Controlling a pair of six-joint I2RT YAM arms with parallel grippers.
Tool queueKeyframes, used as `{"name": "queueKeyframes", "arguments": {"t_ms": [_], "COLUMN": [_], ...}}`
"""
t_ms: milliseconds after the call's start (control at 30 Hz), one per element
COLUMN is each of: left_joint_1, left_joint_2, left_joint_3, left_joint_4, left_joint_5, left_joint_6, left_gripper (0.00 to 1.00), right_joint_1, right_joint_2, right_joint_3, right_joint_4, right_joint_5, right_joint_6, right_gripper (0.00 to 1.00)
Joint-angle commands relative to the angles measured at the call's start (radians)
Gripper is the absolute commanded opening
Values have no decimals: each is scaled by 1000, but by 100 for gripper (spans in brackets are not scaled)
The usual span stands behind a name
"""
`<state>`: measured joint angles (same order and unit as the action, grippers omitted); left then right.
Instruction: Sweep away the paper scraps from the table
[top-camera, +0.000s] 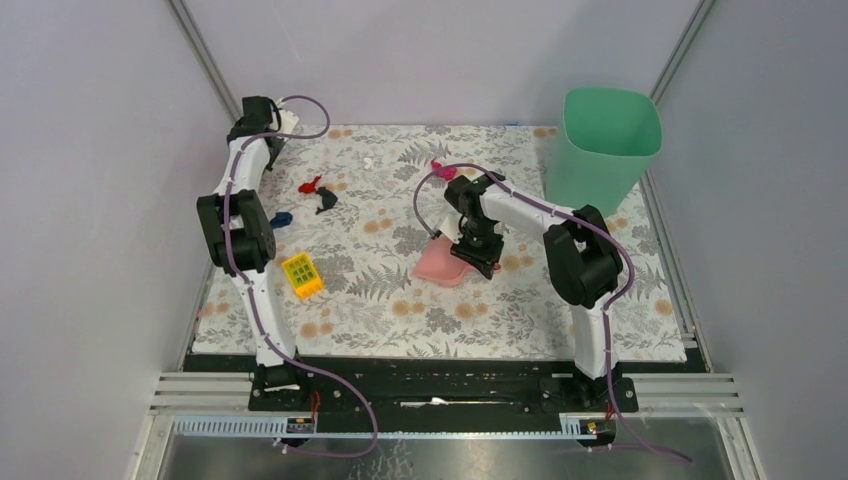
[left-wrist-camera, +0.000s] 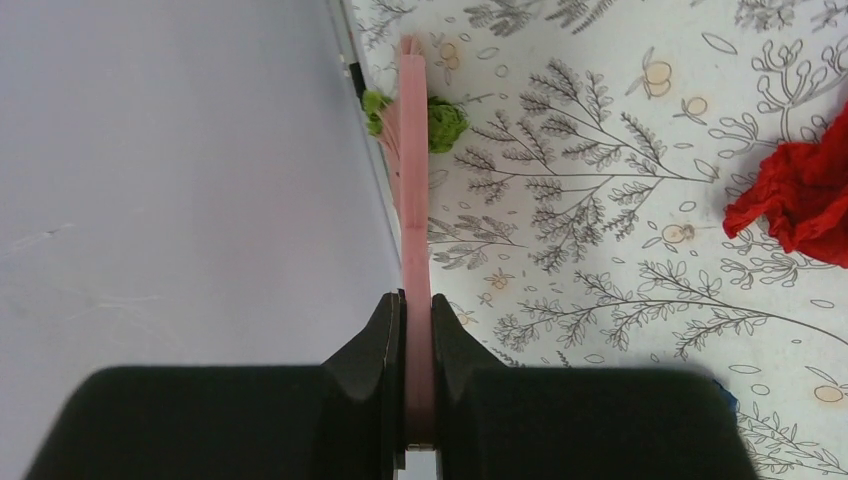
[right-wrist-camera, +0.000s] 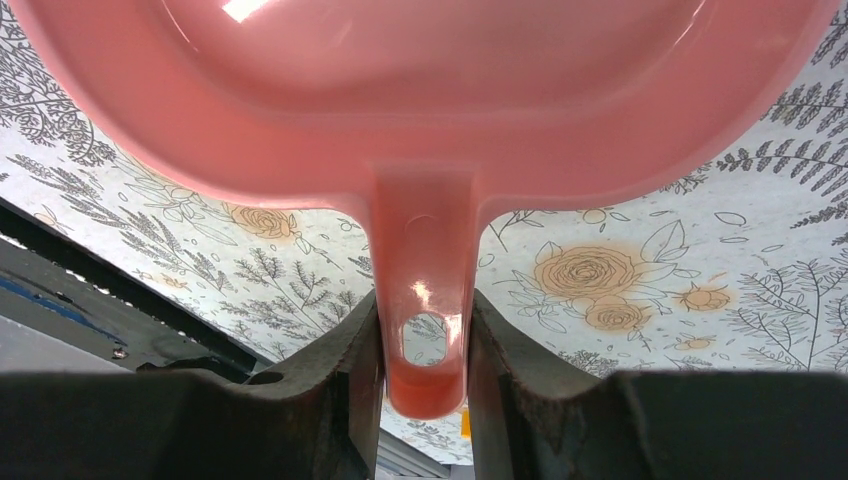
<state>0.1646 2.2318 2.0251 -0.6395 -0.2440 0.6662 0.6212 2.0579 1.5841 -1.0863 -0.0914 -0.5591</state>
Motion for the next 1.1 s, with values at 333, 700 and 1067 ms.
{"name": "queueKeyframes", "arguments": {"t_ms": [333,700,1067], "left_joint_1": [-74,-199,-221], "left_joint_2": [-278,-401,-427], "left_joint_3": [-269,-254,-50], "left_joint_4": [-45,-320,-566], "left_joint_5": [173,424,727], "left_joint_6": [-68,-189,-244], "left_gripper": [0,0,0], "right_joint_1": [14,15,15], "right_joint_2": [0,51,22], "right_joint_3": [63,124,102], "right_joint_4": [9,10,9], "right_joint_5": [97,42,48], "right_joint_6": [37,59,64], "right_gripper": [0,0,0]}}
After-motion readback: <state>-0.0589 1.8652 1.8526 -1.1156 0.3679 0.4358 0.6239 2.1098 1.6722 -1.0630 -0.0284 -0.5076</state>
